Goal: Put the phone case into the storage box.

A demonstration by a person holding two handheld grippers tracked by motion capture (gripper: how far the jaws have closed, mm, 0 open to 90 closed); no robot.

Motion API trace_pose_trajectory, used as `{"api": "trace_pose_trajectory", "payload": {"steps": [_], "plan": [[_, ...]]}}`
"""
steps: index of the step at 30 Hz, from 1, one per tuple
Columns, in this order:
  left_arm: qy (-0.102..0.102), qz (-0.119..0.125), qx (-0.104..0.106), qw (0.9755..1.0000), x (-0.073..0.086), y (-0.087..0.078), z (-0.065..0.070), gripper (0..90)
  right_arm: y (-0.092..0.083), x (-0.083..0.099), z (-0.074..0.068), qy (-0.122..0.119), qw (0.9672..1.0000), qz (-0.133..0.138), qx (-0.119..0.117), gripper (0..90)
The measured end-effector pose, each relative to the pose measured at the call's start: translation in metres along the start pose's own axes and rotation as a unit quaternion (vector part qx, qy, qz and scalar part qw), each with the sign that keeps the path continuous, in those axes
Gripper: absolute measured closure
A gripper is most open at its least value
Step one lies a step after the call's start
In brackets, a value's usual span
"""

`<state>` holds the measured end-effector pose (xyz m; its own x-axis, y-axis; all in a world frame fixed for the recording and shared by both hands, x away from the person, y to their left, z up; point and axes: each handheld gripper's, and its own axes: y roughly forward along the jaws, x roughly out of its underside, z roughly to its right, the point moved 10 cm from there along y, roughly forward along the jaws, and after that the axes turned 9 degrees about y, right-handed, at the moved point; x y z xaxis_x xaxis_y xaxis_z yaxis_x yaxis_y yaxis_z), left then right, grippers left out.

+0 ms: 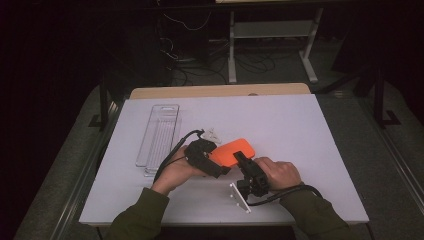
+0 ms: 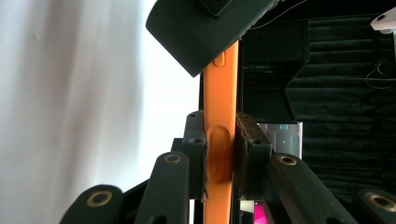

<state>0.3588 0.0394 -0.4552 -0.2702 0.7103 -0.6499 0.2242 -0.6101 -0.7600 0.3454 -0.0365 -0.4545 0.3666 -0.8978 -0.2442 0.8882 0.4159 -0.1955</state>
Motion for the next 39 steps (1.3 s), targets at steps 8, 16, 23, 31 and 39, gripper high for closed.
{"api": "trace_pose_trajectory", "payload": {"steps": [8,16,23,31,39], "plan": [[-0.014,0.014,0.008,0.9998,-0.003,-0.001,0.0024,15.1,-0.0024,-0.0015,0.0028,-0.007,0.9999,-0.001,0.008,79.4],[-0.016,0.021,0.014,0.9996,-0.0051,-0.002,0.0041,14.9,-0.0044,-0.0021,0.0048,0.003,1.0,-0.002,0.009,82.0],[-0.012,0.016,0.019,0.9996,-0.0037,-0.004,0.0032,14.7,-0.0043,-0.0032,0.007,0.012,0.9998,0.005,0.016,83.0],[-0.031,0.031,0.031,0.9986,-0.0059,-0.0045,0.0044,14.0,-0.0052,-0.0042,0.0084,0.01,0.9997,0.011,0.019,82.8],[-0.03,0.043,0.035,0.998,-0.0087,-0.0057,0.0062,12.9,-0.0046,-0.0052,0.007,0.004,0.9997,0.011,0.021,82.5]]}}
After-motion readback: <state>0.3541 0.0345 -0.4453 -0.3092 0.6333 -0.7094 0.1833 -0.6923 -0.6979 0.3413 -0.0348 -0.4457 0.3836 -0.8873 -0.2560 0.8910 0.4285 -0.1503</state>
